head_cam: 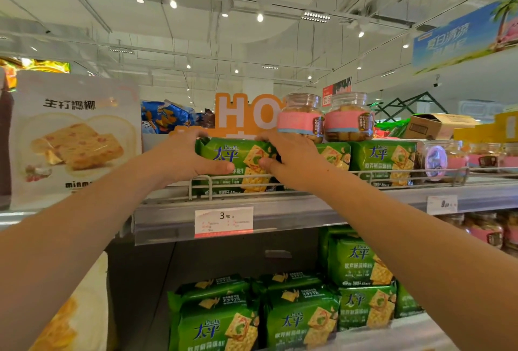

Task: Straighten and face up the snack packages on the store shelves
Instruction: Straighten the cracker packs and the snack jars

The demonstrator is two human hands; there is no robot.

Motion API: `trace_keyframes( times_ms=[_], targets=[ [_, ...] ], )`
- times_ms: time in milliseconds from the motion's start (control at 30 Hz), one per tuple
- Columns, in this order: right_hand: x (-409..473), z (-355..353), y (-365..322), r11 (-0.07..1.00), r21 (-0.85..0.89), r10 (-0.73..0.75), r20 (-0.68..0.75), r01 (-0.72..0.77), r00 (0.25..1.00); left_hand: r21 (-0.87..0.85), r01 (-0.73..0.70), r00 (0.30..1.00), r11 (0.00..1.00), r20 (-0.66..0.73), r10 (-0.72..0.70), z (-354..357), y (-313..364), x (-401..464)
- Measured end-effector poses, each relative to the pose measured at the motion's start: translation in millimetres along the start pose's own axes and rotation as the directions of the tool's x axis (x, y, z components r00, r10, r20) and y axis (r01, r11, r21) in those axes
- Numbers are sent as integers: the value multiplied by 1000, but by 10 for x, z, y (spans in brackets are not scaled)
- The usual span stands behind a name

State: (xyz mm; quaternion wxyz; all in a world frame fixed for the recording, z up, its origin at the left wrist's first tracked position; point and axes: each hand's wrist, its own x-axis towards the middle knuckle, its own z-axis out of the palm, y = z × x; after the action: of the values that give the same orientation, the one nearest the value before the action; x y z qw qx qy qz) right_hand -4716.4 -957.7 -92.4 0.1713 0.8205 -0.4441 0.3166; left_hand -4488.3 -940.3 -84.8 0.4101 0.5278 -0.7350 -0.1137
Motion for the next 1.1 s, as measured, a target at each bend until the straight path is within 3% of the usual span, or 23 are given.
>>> trace_keyframes(
  times_ms=[100, 167, 200, 300, 333, 400, 500, 567, 733, 933, 1100],
  targets=[
    [-87, -2, -4, 999, 42, -29, -43, 30, 999, 0, -56, 995, 998, -80, 55, -15, 15, -52],
    [-220, -1, 14, 998, 54, -31, -96, 36, 995, 171, -202, 938, 964, -249, 241, 30, 28, -126],
    [-308, 6, 40, 999, 28, -34, -127, 38, 991, 300, -297, 870, 907, -307, 386, 82, 45, -183],
    [-616, 23, 173, 998, -64, -13, -174, 2, 985, 622, -488, 659, 612, -197, 726, 346, 191, -356],
    [-722, 17, 225, 996, -82, 11, -171, -25, 985, 663, -515, 635, 543, -130, 762, 484, 237, -386],
    [-914, -7, 345, 990, -122, 50, -154, -69, 987, 701, -518, 653, 490, -46, 756, 786, 319, -441],
    [-1129, -69, 537, 981, -178, 57, -115, -77, 992, 697, -477, 727, 536, -30, 686, 1150, 356, -497],
    [-1214, -87, 648, 979, -195, 30, -106, -50, 994, 709, -445, 732, 547, -65, 679, 1283, 328, -493],
    [-1273, 31, 767, 979, -204, -52, -194, 12, 980, 648, -301, 750, 699, -292, 593, 1432, 487, -368],
    [-1150, -42, 963, 960, -273, -119, -192, 64, 974, 542, -165, 684, 824, -539, 491, 1621, 624, -258],
    [-1146, -9, 1052, 958, -262, -168, -174, 119, 970, 530, -92, 688, 843, -578, 438, 1689, 709, -277]
  ],
)
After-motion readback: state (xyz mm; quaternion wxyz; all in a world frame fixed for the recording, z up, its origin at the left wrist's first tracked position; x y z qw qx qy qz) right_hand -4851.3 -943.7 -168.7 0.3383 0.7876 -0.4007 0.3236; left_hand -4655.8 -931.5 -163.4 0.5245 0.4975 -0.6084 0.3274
